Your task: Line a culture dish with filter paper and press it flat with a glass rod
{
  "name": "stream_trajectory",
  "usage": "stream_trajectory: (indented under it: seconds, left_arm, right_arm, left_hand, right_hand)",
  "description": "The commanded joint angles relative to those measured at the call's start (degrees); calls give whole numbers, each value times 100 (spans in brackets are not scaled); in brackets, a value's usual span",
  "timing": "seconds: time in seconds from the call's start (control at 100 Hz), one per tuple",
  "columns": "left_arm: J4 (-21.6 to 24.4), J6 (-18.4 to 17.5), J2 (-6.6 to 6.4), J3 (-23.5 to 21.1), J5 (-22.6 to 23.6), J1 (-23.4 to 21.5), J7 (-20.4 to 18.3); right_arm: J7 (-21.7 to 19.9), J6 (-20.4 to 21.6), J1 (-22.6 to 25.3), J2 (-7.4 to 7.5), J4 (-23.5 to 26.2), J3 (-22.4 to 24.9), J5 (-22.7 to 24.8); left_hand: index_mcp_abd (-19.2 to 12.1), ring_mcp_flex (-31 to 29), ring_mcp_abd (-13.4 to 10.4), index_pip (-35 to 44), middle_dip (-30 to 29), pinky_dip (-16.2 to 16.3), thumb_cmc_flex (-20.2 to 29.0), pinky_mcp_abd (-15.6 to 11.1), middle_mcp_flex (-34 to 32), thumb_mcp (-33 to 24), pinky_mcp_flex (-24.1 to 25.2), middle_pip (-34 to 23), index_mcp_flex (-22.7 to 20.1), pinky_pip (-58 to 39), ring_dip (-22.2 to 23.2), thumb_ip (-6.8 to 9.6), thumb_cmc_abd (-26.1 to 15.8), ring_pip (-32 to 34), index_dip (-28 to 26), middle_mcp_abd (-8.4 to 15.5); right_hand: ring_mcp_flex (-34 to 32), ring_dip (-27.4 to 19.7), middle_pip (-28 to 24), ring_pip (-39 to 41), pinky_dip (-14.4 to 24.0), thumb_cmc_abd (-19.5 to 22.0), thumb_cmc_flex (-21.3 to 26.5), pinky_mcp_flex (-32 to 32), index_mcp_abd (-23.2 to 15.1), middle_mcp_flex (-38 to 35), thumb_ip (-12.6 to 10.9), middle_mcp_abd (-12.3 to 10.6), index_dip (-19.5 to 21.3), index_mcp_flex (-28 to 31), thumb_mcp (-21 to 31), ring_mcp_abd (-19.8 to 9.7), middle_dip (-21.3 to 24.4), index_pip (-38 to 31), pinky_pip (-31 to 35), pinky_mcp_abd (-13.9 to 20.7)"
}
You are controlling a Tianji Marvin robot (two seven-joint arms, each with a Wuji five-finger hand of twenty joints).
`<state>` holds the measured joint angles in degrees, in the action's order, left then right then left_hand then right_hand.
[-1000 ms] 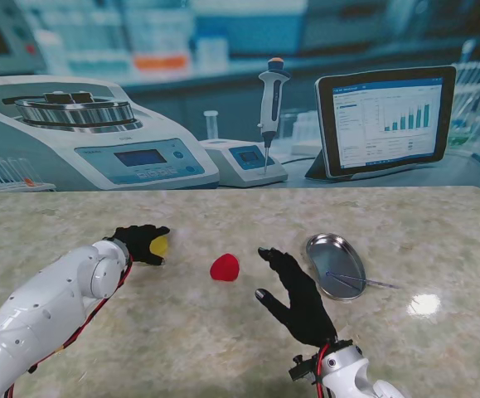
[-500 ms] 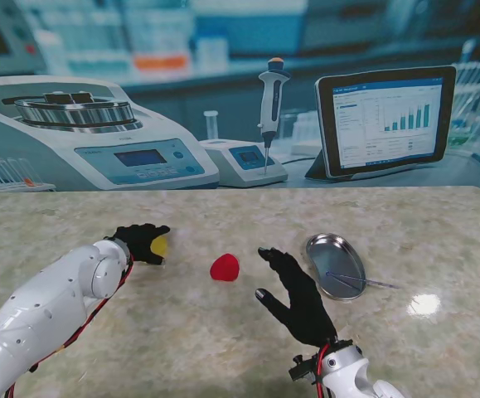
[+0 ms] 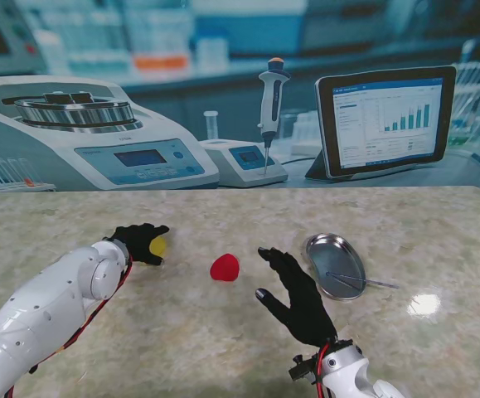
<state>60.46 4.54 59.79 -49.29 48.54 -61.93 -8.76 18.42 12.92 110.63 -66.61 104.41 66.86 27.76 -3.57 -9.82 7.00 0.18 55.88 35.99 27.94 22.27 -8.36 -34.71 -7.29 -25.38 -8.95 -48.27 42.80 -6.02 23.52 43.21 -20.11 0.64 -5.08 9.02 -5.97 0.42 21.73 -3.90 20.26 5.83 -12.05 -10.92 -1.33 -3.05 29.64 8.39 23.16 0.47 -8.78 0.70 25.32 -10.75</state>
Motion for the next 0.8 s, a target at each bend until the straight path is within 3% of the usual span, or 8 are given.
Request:
stream_trajectory:
  seconds: [0.0,0.48,0.79]
  left_arm:
    - [58,-1,5,-27,3,-29,-25]
    - [199,-51,-10,-171,95,-56,-80]
    - [520,-155,-50,-468,246,-267,-220]
  right_arm:
    - [8,-8,42,-30,29,-10,-8]
    - [14,-4,39,-31,33,-13,-10]
    - [27,11,41,-34,35,-12,-10]
  left_hand:
    - [156,-72,-88,-45,135,189,253,33,-70,-330,45,-424,143,-172,67,97,-233,124,-49,198]
    - [182,-99,-77,-30,34,243,235,12,-90,-636,23,-210,131,-237,99,223,-172,169,35,158]
    - [218,-110,-65,-18,-18,262,171,4,-89,-793,10,-180,140,-264,109,240,-140,180,-23,142]
  right_hand:
    - [15,82,-35,79,-89,108,101,68,-165,108,26,-197,71,-48,-115,-216,15,12,68,139]
    - [19,79,-32,72,-107,111,100,68,-165,109,27,-197,81,-47,-116,-223,16,22,72,145]
    - [18,80,-32,72,-113,113,96,69,-168,108,27,-200,82,-48,-117,-223,15,24,78,143]
